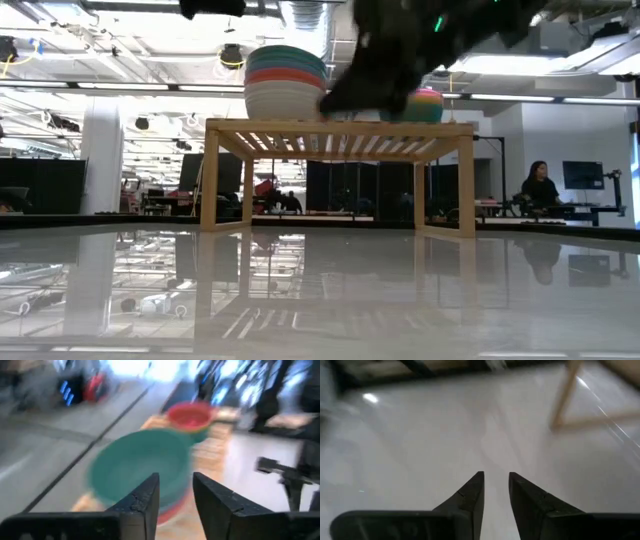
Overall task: Place and stack bowls onto a shelf
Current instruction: Return to Home Position
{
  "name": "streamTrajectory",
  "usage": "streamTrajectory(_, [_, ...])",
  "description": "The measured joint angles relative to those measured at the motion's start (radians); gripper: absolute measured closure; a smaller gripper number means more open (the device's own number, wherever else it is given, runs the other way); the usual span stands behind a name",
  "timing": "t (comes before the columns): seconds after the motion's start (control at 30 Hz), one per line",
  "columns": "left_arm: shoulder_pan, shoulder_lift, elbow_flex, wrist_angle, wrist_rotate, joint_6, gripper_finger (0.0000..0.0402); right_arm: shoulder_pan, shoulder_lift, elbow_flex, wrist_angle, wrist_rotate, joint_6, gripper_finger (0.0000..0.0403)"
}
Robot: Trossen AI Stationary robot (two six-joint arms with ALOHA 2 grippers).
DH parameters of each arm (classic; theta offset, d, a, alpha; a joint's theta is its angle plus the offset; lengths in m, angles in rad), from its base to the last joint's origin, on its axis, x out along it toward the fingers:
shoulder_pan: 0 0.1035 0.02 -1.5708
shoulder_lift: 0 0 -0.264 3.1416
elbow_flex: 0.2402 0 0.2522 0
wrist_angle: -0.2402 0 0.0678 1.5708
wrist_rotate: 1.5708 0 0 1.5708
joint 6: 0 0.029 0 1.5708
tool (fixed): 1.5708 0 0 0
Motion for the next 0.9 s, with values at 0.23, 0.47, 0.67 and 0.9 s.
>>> streamTrajectory(0.23, [-0.254,-0.220,-0.604,0.637,-0.001,-0.032,0.0352,-0.005,-0.217,-0.052,0.085,-0.164,-0.095,0.0383])
streamTrajectory(0.47, [-0.417,-0.252,-0.917,1.074,-0.047,0.029,0.0398,-0.011,-0.431,-0.155,0.076,-0.172,-0.197,0.0385])
streamTrajectory(0.67, [-0.489,-0.297,-0.982,1.117,-0.108,0.091,0.0401,-0.072,-0.655,-0.394,0.194,-0.174,-0.199,0.0385])
streamTrajectory(0.9, [-0.501,-0.305,-1.020,1.117,-0.109,0.141,0.0401,-0.167,-0.860,-0.515,0.181,-0.174,-0.161,0.0385])
